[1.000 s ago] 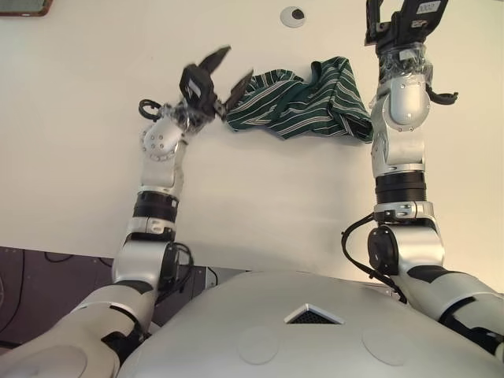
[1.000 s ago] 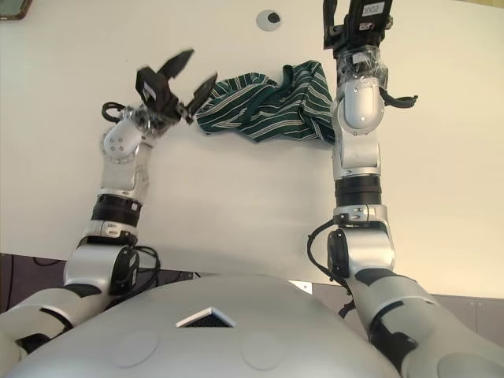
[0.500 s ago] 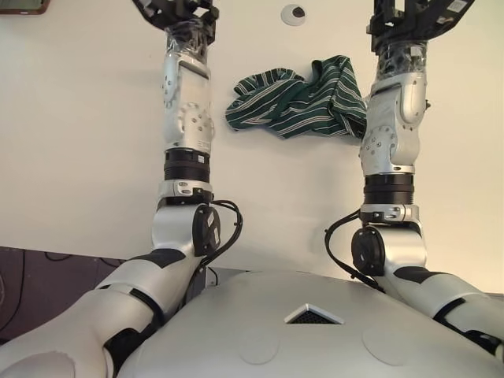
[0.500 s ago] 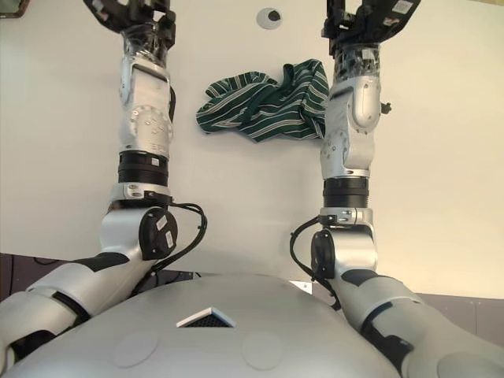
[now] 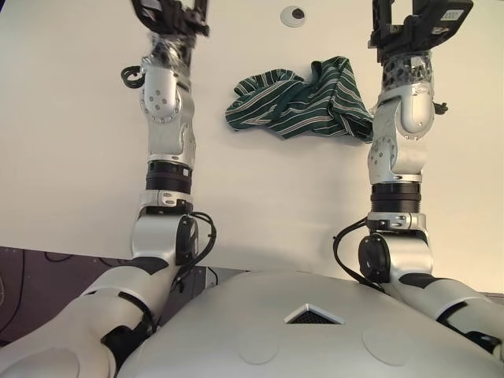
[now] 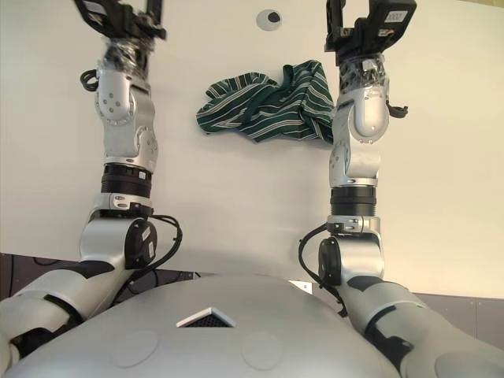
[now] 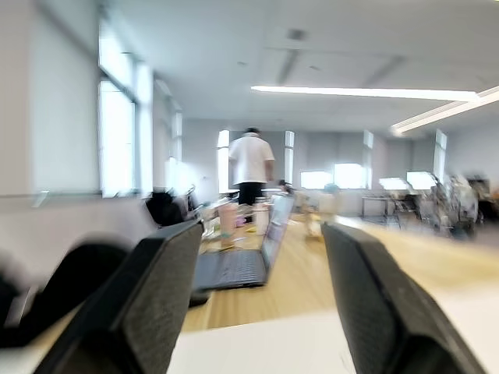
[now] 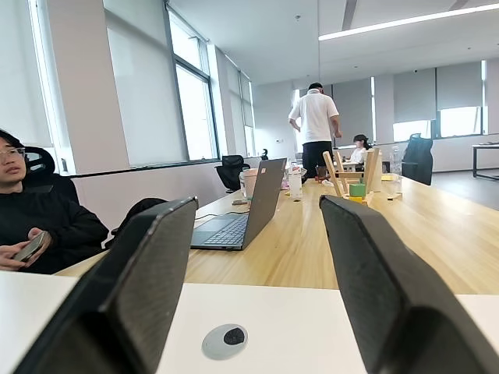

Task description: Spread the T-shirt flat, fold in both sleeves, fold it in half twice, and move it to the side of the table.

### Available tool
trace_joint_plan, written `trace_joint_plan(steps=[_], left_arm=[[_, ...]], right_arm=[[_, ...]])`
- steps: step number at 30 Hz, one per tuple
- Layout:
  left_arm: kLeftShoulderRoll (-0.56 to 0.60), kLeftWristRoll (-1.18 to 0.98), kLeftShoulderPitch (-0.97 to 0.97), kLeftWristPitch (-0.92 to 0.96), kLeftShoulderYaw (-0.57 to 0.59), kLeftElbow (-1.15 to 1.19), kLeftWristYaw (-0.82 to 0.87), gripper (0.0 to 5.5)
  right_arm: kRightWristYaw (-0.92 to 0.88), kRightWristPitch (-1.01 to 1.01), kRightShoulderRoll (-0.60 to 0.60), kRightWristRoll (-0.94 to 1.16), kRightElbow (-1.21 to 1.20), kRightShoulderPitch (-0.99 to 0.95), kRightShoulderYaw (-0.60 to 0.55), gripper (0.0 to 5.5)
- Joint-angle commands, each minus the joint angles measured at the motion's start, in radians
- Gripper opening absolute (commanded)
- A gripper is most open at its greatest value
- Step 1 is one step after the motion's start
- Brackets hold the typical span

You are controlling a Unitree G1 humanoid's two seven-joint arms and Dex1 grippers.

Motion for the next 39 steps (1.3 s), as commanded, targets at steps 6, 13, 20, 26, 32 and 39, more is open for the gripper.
trace_joint_plan(steps=[6, 13, 20, 26, 32, 39], left_arm=[[0.252, -0.084, 0.28, 0.099, -0.236, -0.178, -0.552, 2.78], [0.287, 0.234, 0.209, 0.023, -0.26, -0.034, -0.297, 2.78], [0.267, 0.275, 0.168, -0.012, -0.279, 0.03, -0.253, 1.71], [0.277, 0.272, 0.149, -0.034, -0.274, 0.036, -0.249, 0.85], [0.258, 0.082, 0.128, -0.002, -0.186, -0.025, -0.308, 0.02], [0.258, -0.163, -0.009, 0.173, -0.037, -0.078, -0.389, 0.02]], right_arm=[[-0.008, 0.015, -0.019, -0.032, -0.021, 0.027, 0.008, 2.88], [-0.011, 0.014, -0.048, -0.03, -0.006, 0.014, 0.0, 2.88], [-0.007, 0.019, -0.035, -0.034, -0.004, 0.014, 0.014, 2.9], [-0.01, 0.013, -0.044, -0.032, 0.009, -0.002, 0.007, 2.9], [-0.009, -0.009, -0.077, -0.083, 0.019, -0.01, 0.018, 2.9], [0.452, 0.114, -0.242, -0.043, 0.096, -0.052, 0.184, 2.9]])
